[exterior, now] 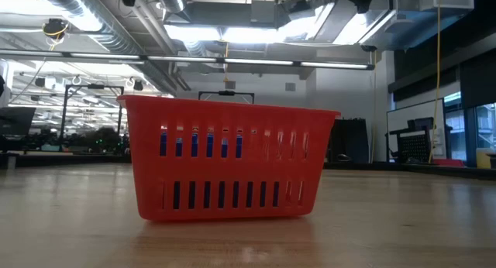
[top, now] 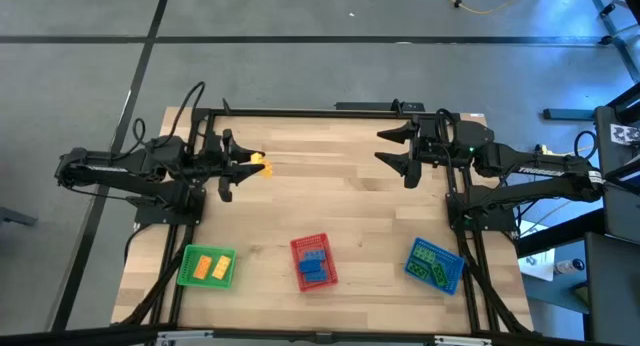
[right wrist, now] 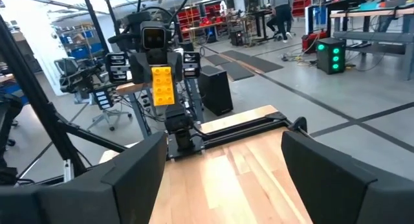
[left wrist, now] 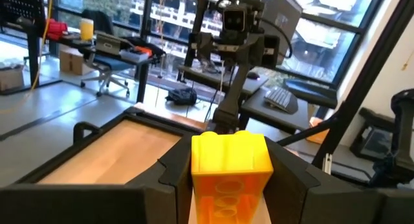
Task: Sort & place blocks by color
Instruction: Put the yellow game piece into the green bin
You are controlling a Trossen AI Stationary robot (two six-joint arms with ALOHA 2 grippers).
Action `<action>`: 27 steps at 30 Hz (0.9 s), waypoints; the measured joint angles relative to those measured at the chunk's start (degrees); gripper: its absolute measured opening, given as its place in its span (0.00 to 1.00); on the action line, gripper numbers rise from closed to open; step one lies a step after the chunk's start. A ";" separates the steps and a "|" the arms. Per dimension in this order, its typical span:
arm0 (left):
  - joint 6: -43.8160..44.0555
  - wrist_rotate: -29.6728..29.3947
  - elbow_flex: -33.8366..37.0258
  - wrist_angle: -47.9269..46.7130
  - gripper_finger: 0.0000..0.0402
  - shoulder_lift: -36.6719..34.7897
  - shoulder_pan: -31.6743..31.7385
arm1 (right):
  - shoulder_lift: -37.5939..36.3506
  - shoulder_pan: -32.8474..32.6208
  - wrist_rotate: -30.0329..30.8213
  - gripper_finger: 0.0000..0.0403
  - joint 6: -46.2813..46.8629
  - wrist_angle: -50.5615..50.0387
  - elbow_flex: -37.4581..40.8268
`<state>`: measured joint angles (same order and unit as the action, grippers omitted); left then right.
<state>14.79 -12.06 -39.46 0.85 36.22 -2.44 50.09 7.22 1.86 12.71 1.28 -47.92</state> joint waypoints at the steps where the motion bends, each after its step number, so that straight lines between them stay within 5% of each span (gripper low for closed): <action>1: 0.01 -0.08 0.00 0.05 0.32 -0.30 -0.01 | 0.00 0.00 0.00 0.77 0.03 0.10 0.00; 10: -0.11 -0.21 -0.01 -0.27 0.32 -0.38 -0.01 | 0.00 0.00 1.96 0.77 0.16 0.11 0.00; 13: 2.94 2.49 -1.97 -6.69 0.32 0.28 -0.70 | 0.00 0.00 2.37 0.77 0.24 0.11 0.02; 20: 24.98 8.55 -11.08 -38.81 0.32 6.51 -10.42 | 0.00 0.00 2.33 0.77 0.43 0.09 0.02; 27: 51.35 10.05 -11.26 -52.42 0.32 17.40 -29.76 | 0.02 0.00 2.33 0.77 0.28 -0.15 0.07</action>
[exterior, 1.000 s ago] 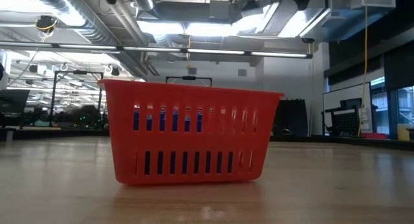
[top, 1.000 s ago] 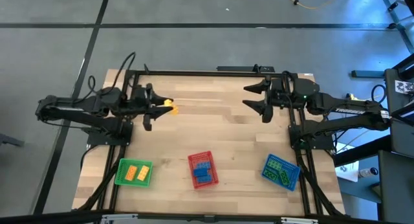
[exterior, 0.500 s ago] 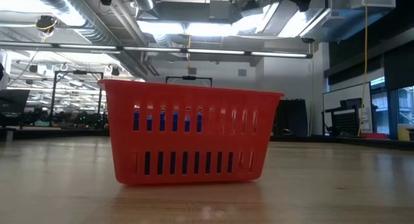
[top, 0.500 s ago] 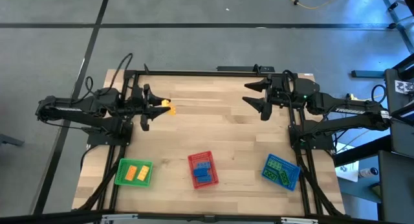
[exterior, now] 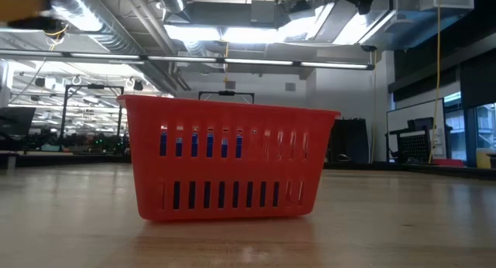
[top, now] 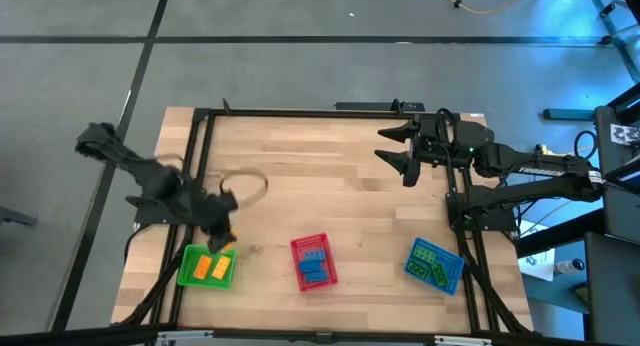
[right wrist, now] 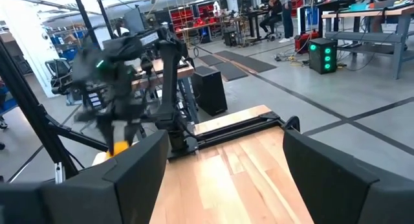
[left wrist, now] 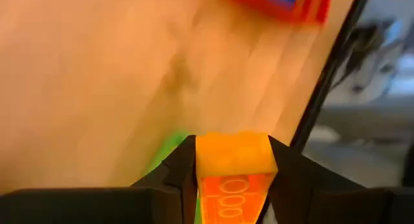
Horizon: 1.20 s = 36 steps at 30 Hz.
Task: Sort & place blocks by color
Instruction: Put the yellow game piece into the green bin
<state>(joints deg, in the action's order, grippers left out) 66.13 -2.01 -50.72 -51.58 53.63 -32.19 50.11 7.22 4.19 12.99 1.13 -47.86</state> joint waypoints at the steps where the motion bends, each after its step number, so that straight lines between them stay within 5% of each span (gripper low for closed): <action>1: 2.22 -0.26 0.00 -0.19 0.32 1.88 -2.78 | 0.00 0.00 0.16 0.77 -0.02 -0.05 0.00; 6: 9.65 0.37 0.00 0.12 0.32 11.05 -14.38 | 0.00 0.00 0.63 0.77 -1.17 -0.50 0.00; 12: 7.31 -0.24 0.00 -2.08 0.32 20.23 -22.37 | 0.02 0.00 0.71 0.77 -1.57 -0.74 0.00; 30: -9.74 2.12 0.00 -1.30 0.32 31.19 -23.33 | 0.02 0.00 0.76 0.76 -1.40 -1.91 0.00; 36: -9.86 1.33 0.00 -1.26 0.42 31.19 -23.33 | 0.02 0.00 0.76 0.76 -1.49 -1.91 0.00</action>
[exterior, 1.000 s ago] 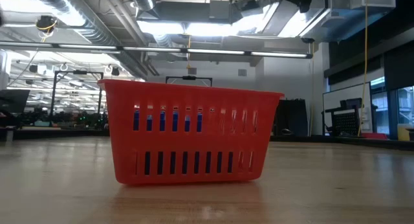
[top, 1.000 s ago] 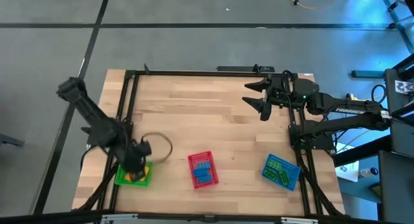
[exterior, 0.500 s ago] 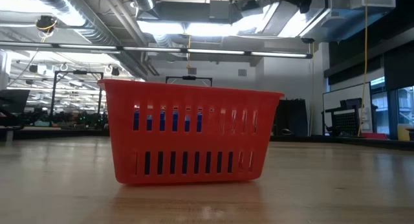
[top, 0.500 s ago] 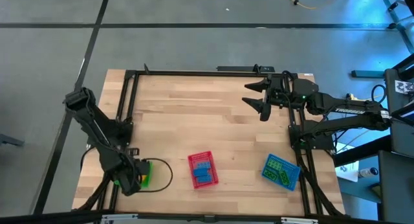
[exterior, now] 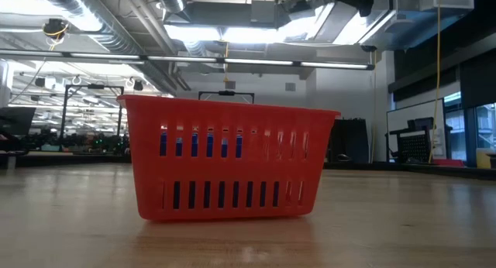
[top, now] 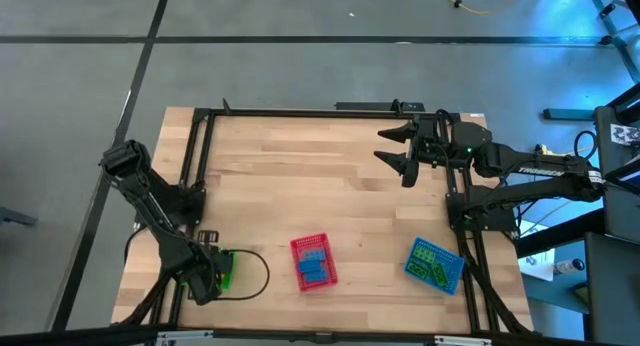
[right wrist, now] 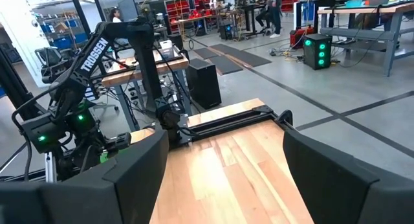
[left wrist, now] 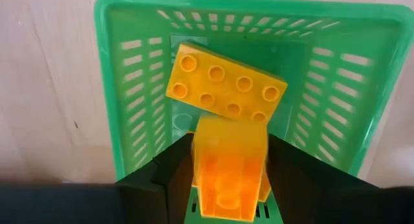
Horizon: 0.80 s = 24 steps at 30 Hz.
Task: Sort & place blocks by color
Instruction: Put the yellow game piece into the green bin, then return to Home Position
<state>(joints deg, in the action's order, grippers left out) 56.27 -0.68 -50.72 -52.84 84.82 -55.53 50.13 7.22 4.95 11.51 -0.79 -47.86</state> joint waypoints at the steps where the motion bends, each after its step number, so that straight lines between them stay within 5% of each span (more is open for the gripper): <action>1: 0.00 0.05 0.00 0.00 0.44 0.00 0.00 | 0.00 0.00 0.00 0.77 0.00 0.01 0.00; 8: -0.36 0.88 0.00 -0.03 0.46 -0.02 0.03 | 0.00 0.00 0.00 0.76 0.00 0.01 0.00; 14: -2.73 10.08 0.00 -0.03 0.46 -2.51 2.86 | 0.00 0.00 0.02 0.76 -0.02 0.02 0.00; 19: -1.56 12.73 -0.02 -0.37 0.46 -9.93 4.90 | 0.00 0.00 0.15 0.76 -0.02 0.05 0.00; 24: 0.75 8.79 -0.02 -1.09 0.46 -20.75 8.79 | 0.00 0.00 0.16 0.76 -0.02 0.04 0.00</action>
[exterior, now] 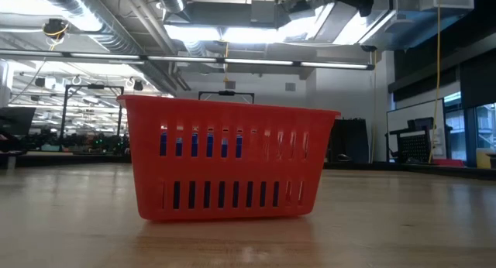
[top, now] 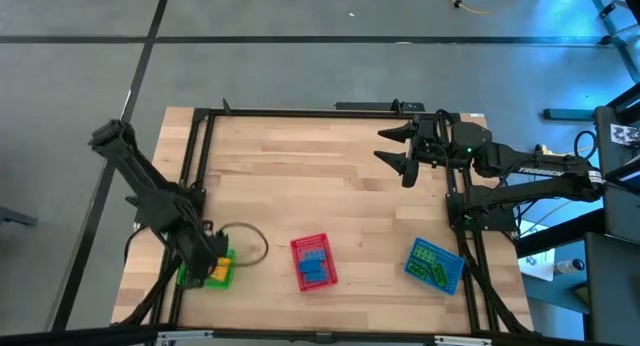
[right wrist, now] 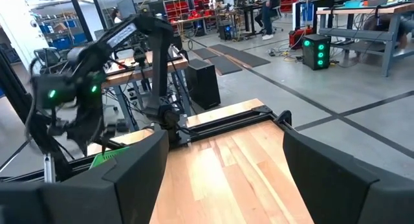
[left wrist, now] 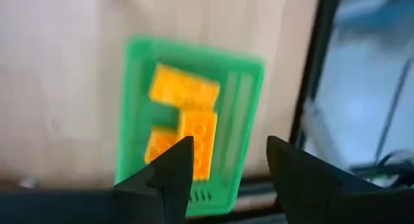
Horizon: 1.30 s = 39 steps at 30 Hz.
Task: Sort & place blocks by color
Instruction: Return to Home Position
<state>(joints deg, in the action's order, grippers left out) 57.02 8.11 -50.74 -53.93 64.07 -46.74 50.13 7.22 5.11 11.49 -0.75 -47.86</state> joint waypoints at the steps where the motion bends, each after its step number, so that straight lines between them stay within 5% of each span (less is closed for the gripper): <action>1: 0.36 -1.58 0.00 -0.09 0.46 -2.41 1.22 | 0.00 0.00 -0.01 0.76 0.00 0.00 0.00; 10: -8.29 -25.49 -0.04 12.90 0.46 -17.08 19.55 | 0.00 0.00 -0.03 0.76 0.20 0.01 -0.02; 18: -38.54 -23.77 -0.09 39.77 0.46 -19.72 40.02 | 0.00 0.00 -0.07 0.76 0.45 1.07 -0.06; 22: -44.65 -23.54 -0.11 45.45 0.46 -20.25 46.64 | -0.02 0.00 -0.12 0.76 0.43 1.63 -0.08; 35: -48.21 -19.01 -0.11 46.70 0.45 -20.21 49.00 | -0.04 0.00 -0.18 0.76 0.17 2.61 -0.09; 39: -48.51 -18.07 -0.11 44.94 0.37 -20.27 48.96 | -0.04 0.00 -0.18 0.76 0.19 2.61 -0.07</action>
<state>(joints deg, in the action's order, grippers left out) 8.51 -9.96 -50.85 -8.99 43.80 2.22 50.09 7.22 4.93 11.68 1.87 -47.92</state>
